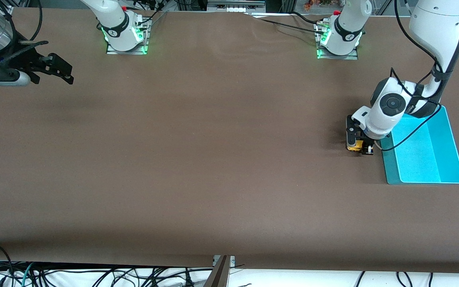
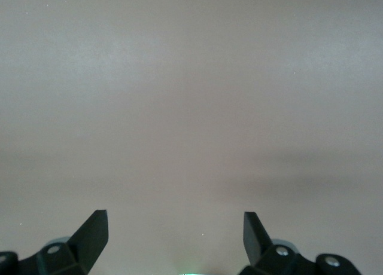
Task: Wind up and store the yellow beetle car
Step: 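Close the left gripper on the yellow car, then lift the car with the left gripper and lower it into the bin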
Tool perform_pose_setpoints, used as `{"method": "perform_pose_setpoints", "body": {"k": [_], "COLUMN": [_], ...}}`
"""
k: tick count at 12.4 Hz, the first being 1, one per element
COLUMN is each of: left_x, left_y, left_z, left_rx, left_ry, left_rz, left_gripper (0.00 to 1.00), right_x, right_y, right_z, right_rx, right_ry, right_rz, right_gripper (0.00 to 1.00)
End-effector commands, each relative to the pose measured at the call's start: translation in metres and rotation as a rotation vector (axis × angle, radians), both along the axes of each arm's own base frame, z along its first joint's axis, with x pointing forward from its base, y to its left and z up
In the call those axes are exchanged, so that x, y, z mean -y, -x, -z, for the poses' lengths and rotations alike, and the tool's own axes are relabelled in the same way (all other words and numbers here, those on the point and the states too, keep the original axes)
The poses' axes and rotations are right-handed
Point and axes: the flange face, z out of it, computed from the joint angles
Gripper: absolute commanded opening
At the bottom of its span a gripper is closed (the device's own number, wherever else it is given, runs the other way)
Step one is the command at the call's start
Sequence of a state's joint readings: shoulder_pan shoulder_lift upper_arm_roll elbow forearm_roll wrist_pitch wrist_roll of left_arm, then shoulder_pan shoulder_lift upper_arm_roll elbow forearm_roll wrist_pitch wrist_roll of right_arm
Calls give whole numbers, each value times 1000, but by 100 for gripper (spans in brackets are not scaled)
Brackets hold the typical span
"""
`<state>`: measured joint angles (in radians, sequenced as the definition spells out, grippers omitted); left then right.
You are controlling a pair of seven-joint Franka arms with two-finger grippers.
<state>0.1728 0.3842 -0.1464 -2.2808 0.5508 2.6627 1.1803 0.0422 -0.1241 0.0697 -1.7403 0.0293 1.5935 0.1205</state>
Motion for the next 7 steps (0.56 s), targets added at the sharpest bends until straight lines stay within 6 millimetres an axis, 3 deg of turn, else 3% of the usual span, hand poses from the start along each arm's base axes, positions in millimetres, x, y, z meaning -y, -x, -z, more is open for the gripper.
{"method": "perform_pose_setpoints", "body": {"k": [1, 3, 4, 5, 7], "left_x": [33, 44, 41, 31, -26], "left_y": [-21, -47, -56, -65, -76], "left_z": [-70, -117, -137, -158, -187], "left_rx": [-28, -116, -145, -164, -214], "left_ry": [-27, -74, -82, -88, -94], "left_rz": [-38, -86, -95, -91, -79], "left_gripper": [17, 18, 18, 18, 18], "right_x": [2, 3, 3, 3, 11], "right_y": [-1, -1, -1, -1, -3], "right_z": [-6, -6, -6, -6, -6], "right_rx": [-9, -10, -12, -10, -10], "right_ry": [10, 10, 10, 10, 8], "right_rz": [2, 4, 5, 6, 19], "right_gripper": [100, 100, 100, 100, 100]}}
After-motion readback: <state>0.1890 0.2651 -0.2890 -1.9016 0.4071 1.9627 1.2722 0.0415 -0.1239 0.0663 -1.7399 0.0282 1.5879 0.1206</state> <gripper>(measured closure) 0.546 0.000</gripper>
